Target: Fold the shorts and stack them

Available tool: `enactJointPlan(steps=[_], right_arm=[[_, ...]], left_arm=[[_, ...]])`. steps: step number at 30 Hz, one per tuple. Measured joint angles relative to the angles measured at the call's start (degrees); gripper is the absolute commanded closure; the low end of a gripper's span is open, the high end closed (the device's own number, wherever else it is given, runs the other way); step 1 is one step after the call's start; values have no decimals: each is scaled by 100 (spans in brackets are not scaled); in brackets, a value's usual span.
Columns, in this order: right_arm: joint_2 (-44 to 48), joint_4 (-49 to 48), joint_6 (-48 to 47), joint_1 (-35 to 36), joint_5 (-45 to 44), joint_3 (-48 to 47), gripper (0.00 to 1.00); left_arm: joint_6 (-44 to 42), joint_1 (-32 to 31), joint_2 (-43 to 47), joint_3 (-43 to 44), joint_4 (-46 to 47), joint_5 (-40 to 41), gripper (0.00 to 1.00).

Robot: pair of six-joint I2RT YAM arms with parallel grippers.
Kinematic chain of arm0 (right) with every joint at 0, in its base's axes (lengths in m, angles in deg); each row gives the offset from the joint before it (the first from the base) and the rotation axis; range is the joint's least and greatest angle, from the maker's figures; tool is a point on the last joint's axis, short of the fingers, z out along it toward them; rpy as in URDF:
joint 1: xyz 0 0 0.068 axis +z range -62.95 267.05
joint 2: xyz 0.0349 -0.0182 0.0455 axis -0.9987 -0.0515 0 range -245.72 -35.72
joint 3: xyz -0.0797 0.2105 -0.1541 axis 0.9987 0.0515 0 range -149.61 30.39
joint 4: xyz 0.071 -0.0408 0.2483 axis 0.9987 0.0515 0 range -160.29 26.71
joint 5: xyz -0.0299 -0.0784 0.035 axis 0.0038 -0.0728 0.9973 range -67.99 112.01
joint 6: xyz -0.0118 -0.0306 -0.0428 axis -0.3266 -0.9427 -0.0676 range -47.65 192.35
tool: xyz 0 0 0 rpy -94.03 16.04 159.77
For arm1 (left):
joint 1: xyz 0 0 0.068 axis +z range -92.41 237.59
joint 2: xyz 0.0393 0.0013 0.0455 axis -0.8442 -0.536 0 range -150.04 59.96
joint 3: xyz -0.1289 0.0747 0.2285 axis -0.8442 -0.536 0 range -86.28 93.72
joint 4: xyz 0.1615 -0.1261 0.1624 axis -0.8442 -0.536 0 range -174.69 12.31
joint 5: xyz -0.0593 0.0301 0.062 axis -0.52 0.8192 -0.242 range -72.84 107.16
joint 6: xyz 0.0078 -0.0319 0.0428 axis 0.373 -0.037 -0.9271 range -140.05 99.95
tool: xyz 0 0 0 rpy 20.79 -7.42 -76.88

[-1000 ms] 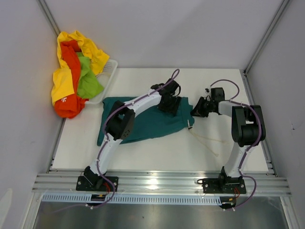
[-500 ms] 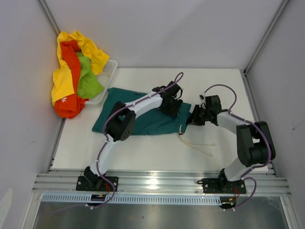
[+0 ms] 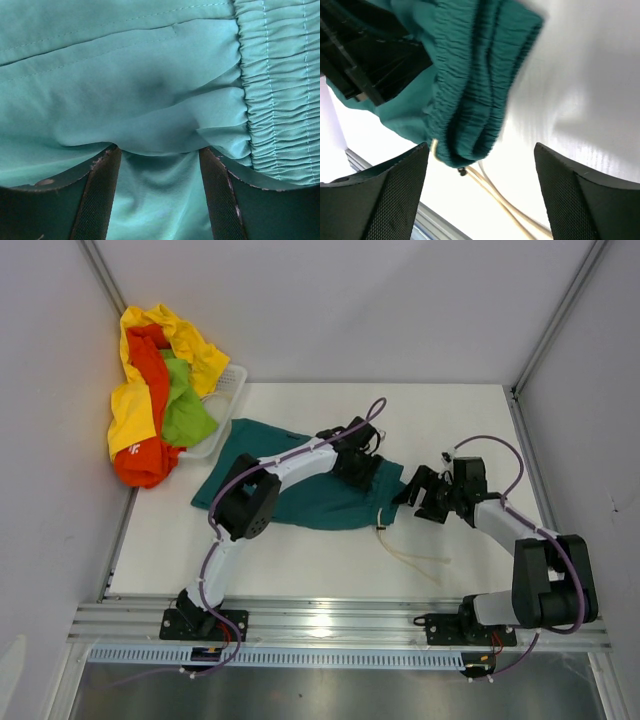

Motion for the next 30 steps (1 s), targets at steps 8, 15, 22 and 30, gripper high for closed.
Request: enactJointPlan(steps=[8,15,22,30], right_arm=[[-616,-804,166,-214,262,61,12],[-1497,-1567,299,-258,402,-308,12],[-1652,-1775,291,-208,240,-415,16],[-1759,-1816,245,-195,415,-428,20]], left_arm=[[-131,-57,192,-365,310,-39,34],[-166,-133,667,-1150,693,-256,34],[-181,-221,901,-1510,876,-264,34],[-179,-245,907,-1554,968,-236,34]])
